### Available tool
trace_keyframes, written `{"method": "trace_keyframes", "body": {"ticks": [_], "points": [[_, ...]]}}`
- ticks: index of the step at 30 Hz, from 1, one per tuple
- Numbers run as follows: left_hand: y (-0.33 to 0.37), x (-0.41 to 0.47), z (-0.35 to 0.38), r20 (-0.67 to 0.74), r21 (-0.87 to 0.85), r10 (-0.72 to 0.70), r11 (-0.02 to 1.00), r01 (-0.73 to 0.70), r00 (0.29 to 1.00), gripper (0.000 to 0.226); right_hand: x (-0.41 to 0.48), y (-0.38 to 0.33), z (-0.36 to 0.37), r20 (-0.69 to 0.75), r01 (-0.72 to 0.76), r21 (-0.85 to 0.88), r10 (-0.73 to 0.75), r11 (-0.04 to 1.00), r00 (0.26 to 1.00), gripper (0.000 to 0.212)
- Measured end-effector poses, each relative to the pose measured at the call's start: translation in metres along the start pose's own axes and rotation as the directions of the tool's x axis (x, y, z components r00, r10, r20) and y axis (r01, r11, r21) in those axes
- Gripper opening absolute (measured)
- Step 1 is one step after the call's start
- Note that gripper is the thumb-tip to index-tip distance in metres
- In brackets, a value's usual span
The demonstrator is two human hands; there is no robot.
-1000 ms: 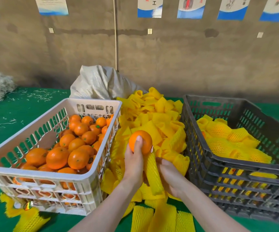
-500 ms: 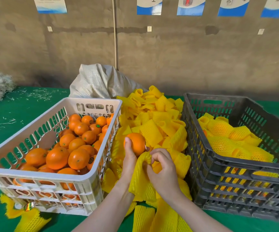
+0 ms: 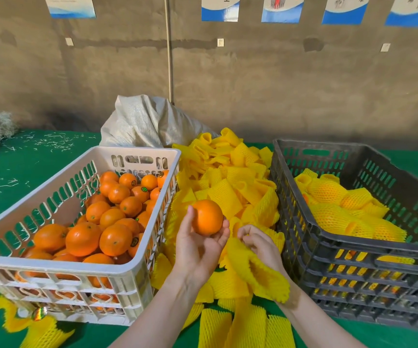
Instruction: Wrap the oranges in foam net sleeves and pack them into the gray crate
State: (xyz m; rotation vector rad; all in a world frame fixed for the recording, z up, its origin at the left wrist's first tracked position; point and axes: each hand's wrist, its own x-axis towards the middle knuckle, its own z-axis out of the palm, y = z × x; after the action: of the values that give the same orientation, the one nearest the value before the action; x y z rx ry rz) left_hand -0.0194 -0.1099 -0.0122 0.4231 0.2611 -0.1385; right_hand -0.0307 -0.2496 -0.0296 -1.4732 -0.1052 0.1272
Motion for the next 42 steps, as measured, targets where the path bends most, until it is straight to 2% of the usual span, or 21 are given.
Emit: {"method": "trace_keyframes", "body": {"ticks": [3,8,11,14,15,17,18,21,22,24,26,28,30,32,34,36,37,38,39,40,42], "points": [[0.003,0.0,0.001,0.064,0.004,-0.06,0.998,0.06,0.996,0.059,0.005,0.002,0.008,0.009,0.23,-0.203,-0.233,0.952,0.972,0.017],[0.006,0.006,-0.002,0.076,0.077,-0.125,0.99,0.119,0.989,0.071,-0.006,0.008,0.012,0.137,0.475,-0.41,-0.462,0.779,0.876,0.048],[0.006,0.007,-0.002,0.033,0.11,-0.124,0.987,0.119,0.992,0.071,-0.003,0.005,0.015,0.226,0.527,-0.534,-0.489,0.662,0.843,0.041],[0.006,0.007,-0.001,-0.016,0.116,-0.116,0.986,0.117,0.993,0.067,0.002,0.002,0.015,0.321,0.551,-0.65,-0.468,0.524,0.824,0.054],[0.006,0.007,-0.001,-0.033,0.12,-0.111,0.986,0.114,0.993,0.067,0.004,0.002,0.014,0.323,0.545,-0.662,-0.461,0.515,0.827,0.054],[0.006,0.008,-0.003,-0.052,0.153,-0.09,0.983,0.097,0.995,0.066,0.007,0.001,0.011,0.308,0.546,-0.642,-0.472,0.538,0.826,0.052],[0.006,0.008,-0.003,-0.058,0.175,-0.077,0.981,0.087,0.995,0.064,0.008,0.001,0.009,0.29,0.537,-0.604,-0.465,0.59,0.837,0.05],[0.006,0.007,-0.001,-0.066,0.222,-0.086,0.97,0.098,0.994,0.065,0.011,-0.013,0.009,0.115,0.384,-0.305,-0.367,0.871,0.923,0.033],[0.006,0.007,-0.001,-0.075,0.24,-0.104,0.963,0.12,0.992,0.072,0.014,-0.02,0.008,0.037,0.343,-0.207,-0.344,0.916,0.938,0.023],[0.003,0.006,0.0,-0.104,0.283,-0.131,0.946,0.156,0.986,0.082,0.02,-0.027,0.004,-0.06,0.311,-0.179,-0.326,0.933,0.944,0.01],[-0.006,0.004,0.002,-0.12,0.315,-0.109,0.939,0.142,0.987,0.082,0.023,-0.024,0.004,-0.101,0.26,-0.189,-0.282,0.947,0.954,0.009],[-0.019,0.0,0.005,-0.165,0.361,-0.012,0.93,0.072,0.986,0.071,0.025,-0.015,0.006,-0.143,0.249,-0.279,-0.297,0.928,0.944,0.004],[-0.029,-0.002,0.005,-0.229,0.458,0.139,0.889,-0.02,0.963,0.062,0.026,-0.003,0.008,-0.17,0.276,-0.431,-0.378,0.859,0.91,0.009],[-0.034,-0.004,0.001,-0.216,0.523,0.257,0.845,-0.11,0.942,0.061,0.026,0.002,0.01,-0.203,0.257,-0.5,-0.4,0.827,0.894,0.011],[-0.034,-0.005,-0.004,-0.18,0.529,0.31,0.831,-0.174,0.934,0.058,0.029,0.007,0.008,-0.277,0.087,-0.496,-0.252,0.864,0.927,0.021],[-0.029,-0.003,-0.006,-0.146,0.537,0.326,0.819,-0.202,0.934,0.058,0.029,0.008,0.007,-0.301,-0.212,-0.3,0.119,0.93,0.946,0.04],[-0.026,-0.002,-0.008,-0.128,0.565,0.342,0.797,-0.215,0.931,0.06,0.026,0.007,0.009,-0.241,-0.349,-0.174,0.304,0.921,0.922,0.047],[-0.024,0.0,-0.01,-0.114,0.603,0.362,0.765,-0.225,0.925,0.062,0.021,0.007,0.011,-0.17,-0.412,-0.095,0.393,0.906,0.904,0.05],[-0.022,0.002,-0.012,-0.102,0.641,0.373,0.734,-0.226,0.922,0.062,0.017,0.009,0.014,-0.116,-0.384,-0.059,0.376,0.922,0.92,0.047],[-0.021,0.003,-0.013,-0.097,0.674,0.375,0.706,-0.216,0.922,0.062,0.014,0.012,0.016,-0.067,-0.282,-0.037,0.279,0.959,0.958,0.039],[-0.02,0.003,-0.016,-0.122,0.664,0.324,0.729,-0.166,0.938,0.061,0.009,0.012,0.017,0.014,0.002,-0.069,-0.001,0.998,1.0,0.02]]}}
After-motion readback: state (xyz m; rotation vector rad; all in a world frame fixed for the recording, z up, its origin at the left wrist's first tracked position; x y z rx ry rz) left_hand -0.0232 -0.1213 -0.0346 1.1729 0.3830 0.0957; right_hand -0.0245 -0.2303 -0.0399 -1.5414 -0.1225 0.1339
